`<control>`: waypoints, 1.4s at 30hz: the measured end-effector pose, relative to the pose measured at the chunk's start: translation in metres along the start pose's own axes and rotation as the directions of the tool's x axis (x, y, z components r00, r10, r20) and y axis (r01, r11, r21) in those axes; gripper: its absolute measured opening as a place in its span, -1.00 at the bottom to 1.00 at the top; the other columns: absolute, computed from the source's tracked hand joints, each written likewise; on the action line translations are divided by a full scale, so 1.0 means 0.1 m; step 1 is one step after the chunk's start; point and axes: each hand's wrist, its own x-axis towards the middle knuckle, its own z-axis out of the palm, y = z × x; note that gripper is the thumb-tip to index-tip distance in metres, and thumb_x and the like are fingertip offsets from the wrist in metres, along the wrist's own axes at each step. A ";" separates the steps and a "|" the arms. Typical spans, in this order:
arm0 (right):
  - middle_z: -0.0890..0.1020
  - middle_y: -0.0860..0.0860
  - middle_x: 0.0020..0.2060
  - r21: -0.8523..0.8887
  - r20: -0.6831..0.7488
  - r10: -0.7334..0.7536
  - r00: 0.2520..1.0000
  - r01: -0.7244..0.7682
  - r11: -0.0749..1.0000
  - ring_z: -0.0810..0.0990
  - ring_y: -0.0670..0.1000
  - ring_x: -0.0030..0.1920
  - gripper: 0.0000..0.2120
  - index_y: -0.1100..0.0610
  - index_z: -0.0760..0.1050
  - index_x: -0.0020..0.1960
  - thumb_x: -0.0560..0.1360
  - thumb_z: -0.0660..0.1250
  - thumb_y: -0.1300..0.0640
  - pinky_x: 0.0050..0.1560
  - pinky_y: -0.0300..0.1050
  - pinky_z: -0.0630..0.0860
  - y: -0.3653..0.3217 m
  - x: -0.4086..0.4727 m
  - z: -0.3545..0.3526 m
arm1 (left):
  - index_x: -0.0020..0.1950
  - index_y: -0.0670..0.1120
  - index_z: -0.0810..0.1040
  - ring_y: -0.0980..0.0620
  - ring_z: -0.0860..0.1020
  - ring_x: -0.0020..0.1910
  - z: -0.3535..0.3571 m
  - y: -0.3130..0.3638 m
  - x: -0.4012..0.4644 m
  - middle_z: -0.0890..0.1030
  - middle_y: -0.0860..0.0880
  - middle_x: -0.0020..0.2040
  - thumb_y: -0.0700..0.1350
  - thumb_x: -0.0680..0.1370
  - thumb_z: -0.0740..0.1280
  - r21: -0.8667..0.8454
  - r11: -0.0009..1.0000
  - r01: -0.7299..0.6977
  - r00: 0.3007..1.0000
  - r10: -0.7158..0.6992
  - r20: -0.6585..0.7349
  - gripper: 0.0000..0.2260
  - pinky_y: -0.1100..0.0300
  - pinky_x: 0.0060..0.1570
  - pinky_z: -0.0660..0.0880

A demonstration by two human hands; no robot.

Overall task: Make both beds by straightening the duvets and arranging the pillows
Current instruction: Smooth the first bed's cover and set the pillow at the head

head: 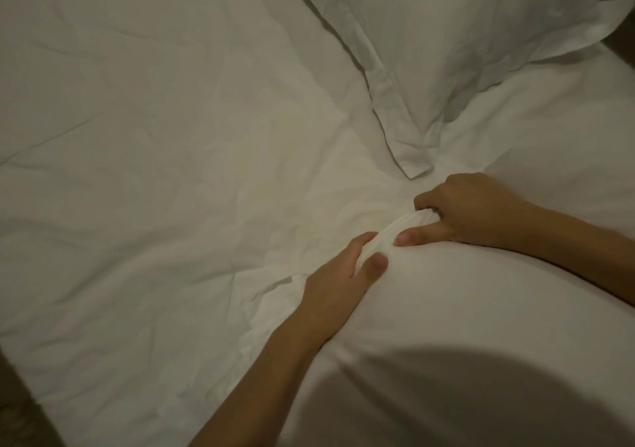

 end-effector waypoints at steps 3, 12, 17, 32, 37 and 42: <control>0.48 -0.08 -0.40 -0.034 -0.074 -0.041 0.996 0.039 0.999 0.45 -0.09 -0.26 -0.25 0.06 0.41 -0.24 0.13 -0.15 -0.56 -0.35 -0.22 0.17 -0.07 -0.20 0.05 | 0.24 0.39 0.23 0.33 0.38 0.08 0.07 -0.01 -0.17 0.35 0.41 0.06 0.61 0.11 -0.01 0.056 0.996 -0.075 0.997 0.076 -0.009 -0.26 0.34 0.12 0.29; 0.46 -0.08 -0.36 -0.147 -0.207 -0.043 0.977 0.013 0.989 0.38 -0.03 -0.14 -0.16 0.05 0.49 -0.11 0.15 -0.26 -0.51 -0.21 -0.14 0.16 -0.21 -0.44 0.07 | 0.05 0.04 0.43 0.12 0.54 -0.10 0.13 0.01 -0.22 0.57 0.11 -0.08 0.54 0.13 0.07 0.109 0.993 -0.043 0.999 0.041 0.018 -0.26 0.10 -0.06 0.48; 0.43 -0.08 -0.37 -0.160 -0.206 -0.031 0.978 -0.002 0.987 0.40 -0.02 -0.12 -0.32 0.00 0.38 -0.18 0.21 -0.24 -0.49 -0.20 -0.17 0.16 -0.27 -0.45 0.04 | 0.25 0.05 0.49 0.14 0.56 0.08 0.05 -0.01 -0.23 0.60 0.11 0.11 0.50 0.21 0.16 -0.002 0.997 -0.077 0.992 0.076 0.103 -0.22 0.03 0.16 0.49; 0.51 0.00 -0.40 -0.125 -0.269 -0.065 0.961 0.032 0.992 0.51 0.03 -0.15 -0.38 0.02 0.19 -0.40 0.17 -0.28 -0.51 -0.22 -0.12 0.30 -0.46 -0.48 -0.02 | -0.06 -0.17 0.55 0.07 0.54 -0.25 -0.08 -0.03 -0.46 0.61 -0.11 -0.18 0.39 0.25 0.24 -0.172 0.971 -0.166 0.983 0.177 0.051 -0.35 0.05 -0.18 0.50; 0.44 -0.02 -0.46 -0.112 -0.256 -0.085 0.963 0.058 0.992 0.51 0.02 -0.20 -0.30 0.05 0.21 -0.40 0.22 -0.28 -0.57 -0.29 -0.13 0.25 -0.50 -0.35 -0.02 | -0.31 0.02 0.46 0.22 0.43 -0.41 -0.15 -0.06 -0.47 0.51 0.14 -0.40 0.36 0.31 0.25 -0.200 0.966 -0.161 0.986 0.165 0.002 -0.60 0.38 -0.36 0.37; 0.42 -0.03 -0.53 -0.140 -0.286 -0.127 0.950 0.090 0.986 0.51 0.03 -0.31 -0.31 0.05 0.18 -0.44 0.30 -0.28 -0.55 -0.40 -0.21 0.14 -0.53 -0.10 -0.02 | -0.17 -0.04 0.58 0.19 0.53 -0.30 -0.32 -0.12 -0.43 0.62 0.01 -0.26 0.30 0.40 0.28 -0.295 0.946 -0.131 0.988 0.148 0.035 -0.60 0.37 -0.28 0.45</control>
